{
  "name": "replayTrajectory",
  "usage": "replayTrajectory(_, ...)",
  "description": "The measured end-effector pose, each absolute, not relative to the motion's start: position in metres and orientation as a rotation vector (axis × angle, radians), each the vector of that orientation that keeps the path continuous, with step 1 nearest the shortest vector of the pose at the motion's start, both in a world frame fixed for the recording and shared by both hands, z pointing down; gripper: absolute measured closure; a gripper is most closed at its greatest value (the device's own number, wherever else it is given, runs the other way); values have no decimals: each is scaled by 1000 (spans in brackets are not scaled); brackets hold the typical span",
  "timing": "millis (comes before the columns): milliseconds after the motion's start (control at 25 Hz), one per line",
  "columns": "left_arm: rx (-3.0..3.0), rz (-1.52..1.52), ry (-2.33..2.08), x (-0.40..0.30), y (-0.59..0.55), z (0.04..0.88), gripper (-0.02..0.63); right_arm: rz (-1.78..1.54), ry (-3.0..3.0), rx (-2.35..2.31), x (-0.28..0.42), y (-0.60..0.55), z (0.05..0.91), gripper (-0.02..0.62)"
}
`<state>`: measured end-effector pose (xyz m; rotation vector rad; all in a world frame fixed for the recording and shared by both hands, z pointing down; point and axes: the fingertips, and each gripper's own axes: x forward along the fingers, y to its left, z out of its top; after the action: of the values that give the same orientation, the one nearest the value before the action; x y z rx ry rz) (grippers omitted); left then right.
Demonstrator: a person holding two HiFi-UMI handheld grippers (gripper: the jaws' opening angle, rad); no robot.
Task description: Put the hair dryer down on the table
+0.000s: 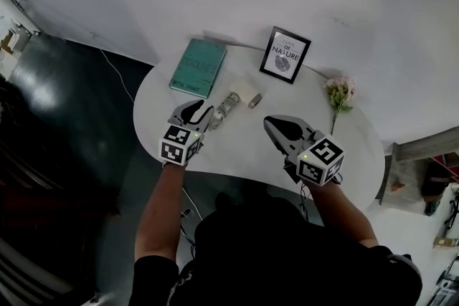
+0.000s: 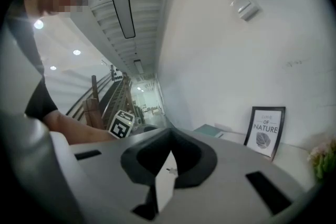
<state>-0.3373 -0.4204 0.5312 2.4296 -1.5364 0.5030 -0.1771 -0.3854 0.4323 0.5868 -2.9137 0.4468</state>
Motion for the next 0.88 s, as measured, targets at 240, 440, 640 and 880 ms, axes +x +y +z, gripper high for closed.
replayTrajectory(240,2505,386,-1563,-358,-367,497,547,417,-2891,608,-202,-334,423,591)
replayTrajectory(440,2545,222,-1585,-366,-336,470,597,386,-2883,675,-206,-306,413,591)
replayTrajectory(640,2599,93,-1612,-360,-306,437,598,344,-2892,718,-194,-290,401,591)
replayTrajectory(880,2670,78,-1662,-343,-276,404,598,225,-2957,811,-168,-302,374,591)
